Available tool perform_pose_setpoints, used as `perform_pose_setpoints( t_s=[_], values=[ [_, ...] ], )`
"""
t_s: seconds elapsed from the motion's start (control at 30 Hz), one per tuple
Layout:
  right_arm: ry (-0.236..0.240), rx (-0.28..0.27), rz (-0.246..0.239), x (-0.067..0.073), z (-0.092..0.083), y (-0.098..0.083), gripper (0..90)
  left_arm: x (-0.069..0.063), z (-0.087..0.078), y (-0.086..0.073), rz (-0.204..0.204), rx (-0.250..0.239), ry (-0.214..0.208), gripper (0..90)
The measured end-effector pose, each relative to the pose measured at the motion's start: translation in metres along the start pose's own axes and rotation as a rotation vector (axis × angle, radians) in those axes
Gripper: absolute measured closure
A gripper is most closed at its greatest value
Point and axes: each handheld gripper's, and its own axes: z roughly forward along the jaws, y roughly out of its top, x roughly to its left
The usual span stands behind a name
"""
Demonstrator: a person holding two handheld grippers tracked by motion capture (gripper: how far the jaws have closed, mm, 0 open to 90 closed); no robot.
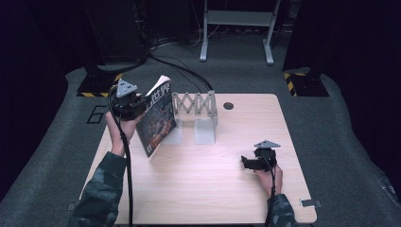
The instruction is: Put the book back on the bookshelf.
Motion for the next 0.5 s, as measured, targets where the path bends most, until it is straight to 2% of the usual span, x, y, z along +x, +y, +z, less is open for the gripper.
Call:
perform_pose_setpoints(
  t_s=[0.5],
  values=[
    [-0.003, -0.002, 0.003, 0.000, 0.000, 0.000, 12.2, 0.001, 0.021, -0.005, -0.068, -0.042, 0.055, 82.5]
  ],
)
